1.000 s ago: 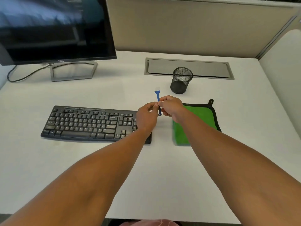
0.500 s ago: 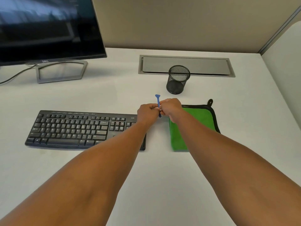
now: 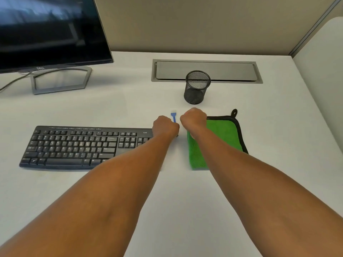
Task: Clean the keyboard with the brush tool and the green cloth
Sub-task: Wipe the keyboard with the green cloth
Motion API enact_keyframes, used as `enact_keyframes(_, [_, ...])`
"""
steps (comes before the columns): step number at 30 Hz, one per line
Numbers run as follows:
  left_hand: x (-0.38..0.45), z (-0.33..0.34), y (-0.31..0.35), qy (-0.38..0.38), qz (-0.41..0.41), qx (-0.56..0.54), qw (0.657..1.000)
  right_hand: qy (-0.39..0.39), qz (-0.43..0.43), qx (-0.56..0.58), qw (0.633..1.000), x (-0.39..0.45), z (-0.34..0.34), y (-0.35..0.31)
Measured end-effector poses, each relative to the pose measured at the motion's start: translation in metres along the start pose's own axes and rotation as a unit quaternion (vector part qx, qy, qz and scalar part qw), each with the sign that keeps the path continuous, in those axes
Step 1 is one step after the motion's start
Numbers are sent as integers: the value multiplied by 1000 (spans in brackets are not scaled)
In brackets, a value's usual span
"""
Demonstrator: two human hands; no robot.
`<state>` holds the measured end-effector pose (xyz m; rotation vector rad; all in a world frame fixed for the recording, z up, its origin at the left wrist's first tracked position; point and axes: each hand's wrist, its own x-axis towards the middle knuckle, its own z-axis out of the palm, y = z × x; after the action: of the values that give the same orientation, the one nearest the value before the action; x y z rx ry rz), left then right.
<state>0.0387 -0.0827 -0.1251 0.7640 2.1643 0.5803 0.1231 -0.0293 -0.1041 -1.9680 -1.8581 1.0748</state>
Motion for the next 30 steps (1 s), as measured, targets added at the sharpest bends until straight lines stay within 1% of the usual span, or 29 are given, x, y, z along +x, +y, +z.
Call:
enact_keyframes(1, [-2, 1, 0, 17, 4, -6, 1000, 28, 4, 10, 1000, 1, -4, 4])
enact_keyframes(3, [-9, 7, 1, 42, 23, -17, 999, 89, 44, 10, 995, 2, -17, 14])
enact_keyframes(4, [-13, 13, 1, 40, 34, -17, 998, 118, 67, -9, 991, 2, -24, 20])
enact_keyframes(6, [-20, 28, 3, 12, 50, 5, 999, 157, 135, -48, 977, -1, -38, 32])
enact_keyframes(9, [-29, 50, 7, -14, 30, 27, 999, 178, 214, -54, 959, -6, -51, 50])
enact_keyframes(13, [-40, 66, 13, -25, -11, -18, 999, 163, 267, -34, 949, -12, -59, 71])
enact_keyframes(17, [-48, 72, 17, -54, -39, -78, 995, 111, 277, -27, 954, -16, -65, 82])
enact_keyframes(19, [-55, 74, 21, -61, -28, -119, 991, 94, 271, -8, 958, -17, -68, 87])
enact_keyframes(23, [-69, 76, 28, -45, 50, -176, 982, 65, 245, 72, 965, -18, -80, 91])
enact_keyframes(25, [-73, 73, 28, -31, 70, -206, 976, 47, 226, 94, 968, -20, -86, 86])
enact_keyframes(27, [-78, 66, 30, -13, 77, -243, 967, 26, 203, 102, 974, -23, -87, 80])
enact_keyframes(30, [-83, 49, 36, -12, 59, -300, 952, 3, 168, 106, 980, -22, -83, 73])
